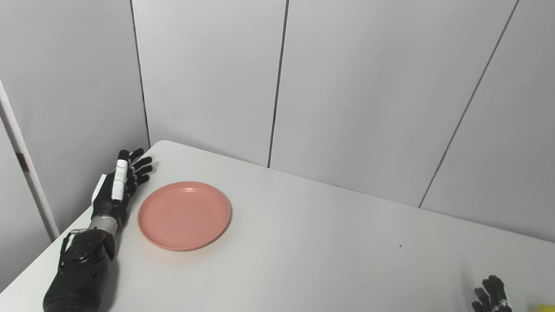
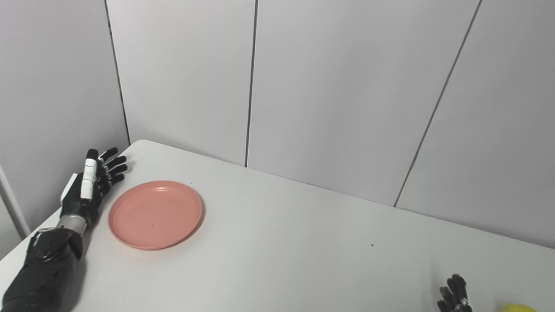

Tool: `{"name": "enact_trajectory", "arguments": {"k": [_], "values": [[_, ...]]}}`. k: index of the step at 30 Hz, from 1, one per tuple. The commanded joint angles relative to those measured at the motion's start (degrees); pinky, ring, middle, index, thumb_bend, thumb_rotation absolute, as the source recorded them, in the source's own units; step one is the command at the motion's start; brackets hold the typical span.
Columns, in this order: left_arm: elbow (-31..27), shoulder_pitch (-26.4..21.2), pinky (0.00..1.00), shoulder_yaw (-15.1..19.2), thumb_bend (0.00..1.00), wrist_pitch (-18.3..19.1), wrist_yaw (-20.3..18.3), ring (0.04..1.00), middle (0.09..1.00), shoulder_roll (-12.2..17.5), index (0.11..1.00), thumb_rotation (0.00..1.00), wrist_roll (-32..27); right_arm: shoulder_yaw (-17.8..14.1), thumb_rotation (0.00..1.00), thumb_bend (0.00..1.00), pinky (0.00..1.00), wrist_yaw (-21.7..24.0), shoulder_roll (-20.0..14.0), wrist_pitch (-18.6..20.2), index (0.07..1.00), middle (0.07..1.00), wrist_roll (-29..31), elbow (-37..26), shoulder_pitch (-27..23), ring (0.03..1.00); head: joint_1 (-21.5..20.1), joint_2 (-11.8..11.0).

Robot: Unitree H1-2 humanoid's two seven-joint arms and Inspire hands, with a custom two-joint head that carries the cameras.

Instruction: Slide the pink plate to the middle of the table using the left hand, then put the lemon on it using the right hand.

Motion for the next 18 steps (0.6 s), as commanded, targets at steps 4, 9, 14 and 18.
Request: {"name": "enact_trajectory", "arguments": {"k": [4,9,14,18], "values": [[-0.9,-0.2,0.80,-0.9,0.86,-0.3,-1.9,0.816,0.808,-0.3,0.828,0.98,-0.3,0.9,1.00,0.77,1.00,0.0,2.0,0.5,0.969,0.984,0.8,3.5,4.9,0.983,-0.1,0.3],[-3.1,0.6,0.75,-1.3,0.88,0.6,-2.3,0.810,0.815,-1.3,0.828,0.96,-0.6,0.9,1.00,0.78,1.00,0.1,2.0,0.6,0.964,0.981,0.9,3.3,4.9,0.976,-0.1,0.4],[-5.1,1.4,0.76,-1.8,0.87,1.4,-2.1,0.813,0.822,-2.2,0.857,0.96,-0.3,0.9,1.00,0.77,1.00,0.1,2.0,0.6,0.971,0.986,0.8,3.1,5.0,0.983,-0.3,0.5],[-9.6,2.9,0.73,-2.1,0.82,3.7,-1.6,0.805,0.800,-3.3,0.855,0.98,0.0,0.9,1.00,0.77,1.00,0.1,2.1,0.4,0.967,0.981,0.8,3.0,5.1,0.979,-0.3,0.5]]}}
